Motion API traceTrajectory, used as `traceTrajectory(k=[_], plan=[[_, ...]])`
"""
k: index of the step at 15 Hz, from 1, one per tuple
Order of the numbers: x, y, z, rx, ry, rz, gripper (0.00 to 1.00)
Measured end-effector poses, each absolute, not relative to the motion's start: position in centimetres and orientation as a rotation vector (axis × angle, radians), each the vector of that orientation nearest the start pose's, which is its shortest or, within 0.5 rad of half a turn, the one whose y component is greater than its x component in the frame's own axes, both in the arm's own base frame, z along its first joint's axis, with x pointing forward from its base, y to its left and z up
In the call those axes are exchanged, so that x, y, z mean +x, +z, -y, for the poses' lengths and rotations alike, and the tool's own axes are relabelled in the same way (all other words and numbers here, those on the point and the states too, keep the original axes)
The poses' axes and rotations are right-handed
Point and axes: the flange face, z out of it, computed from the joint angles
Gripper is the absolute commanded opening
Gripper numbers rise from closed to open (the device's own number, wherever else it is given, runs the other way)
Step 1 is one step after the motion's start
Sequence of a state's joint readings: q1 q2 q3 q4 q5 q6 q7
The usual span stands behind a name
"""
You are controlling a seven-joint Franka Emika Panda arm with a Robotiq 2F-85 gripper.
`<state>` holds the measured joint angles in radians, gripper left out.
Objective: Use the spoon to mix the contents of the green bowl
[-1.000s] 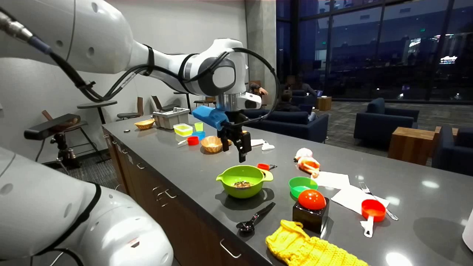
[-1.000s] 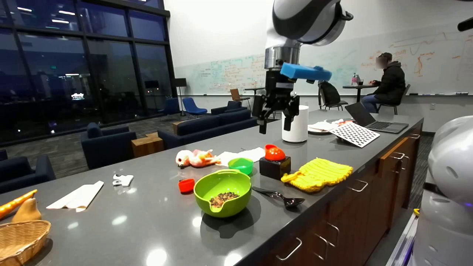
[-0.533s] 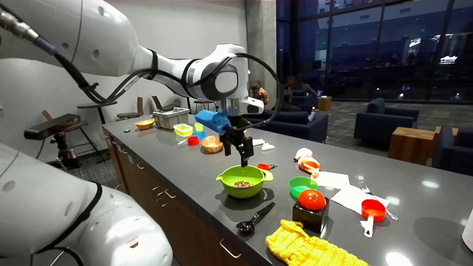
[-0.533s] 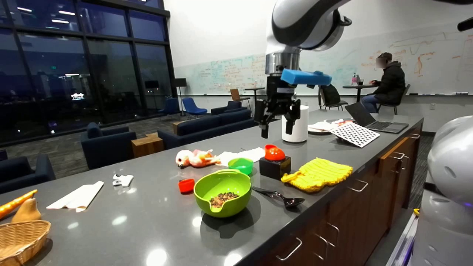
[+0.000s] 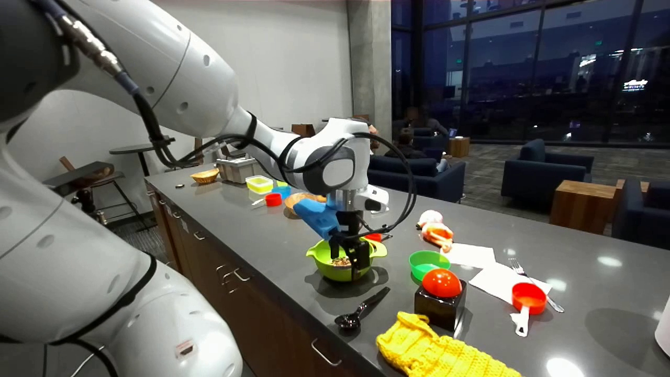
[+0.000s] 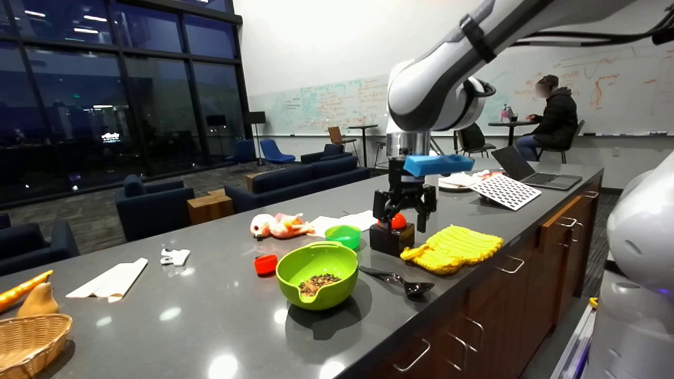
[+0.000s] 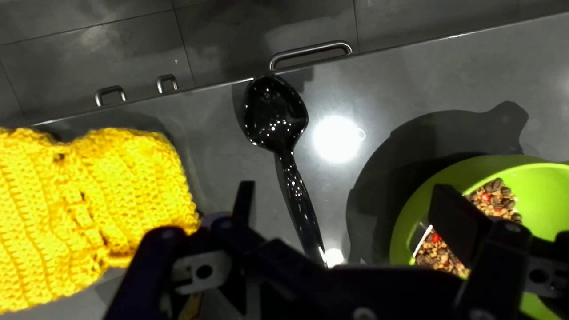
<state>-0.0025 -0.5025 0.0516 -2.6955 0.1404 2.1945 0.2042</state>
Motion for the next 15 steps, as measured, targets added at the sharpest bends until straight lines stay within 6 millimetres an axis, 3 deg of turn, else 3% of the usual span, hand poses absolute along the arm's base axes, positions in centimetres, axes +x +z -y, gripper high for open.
traceTrajectory(k=[3, 12, 15], plan=[[37.0, 35.4, -1.5, -3.011, 0.062, -0.418, 1.0], [37.3, 35.6, -1.6, -3.01, 0.057, -0.416, 1.0], [37.3, 34.8, -1.4, -3.03, 0.111, -0.36, 1.0]])
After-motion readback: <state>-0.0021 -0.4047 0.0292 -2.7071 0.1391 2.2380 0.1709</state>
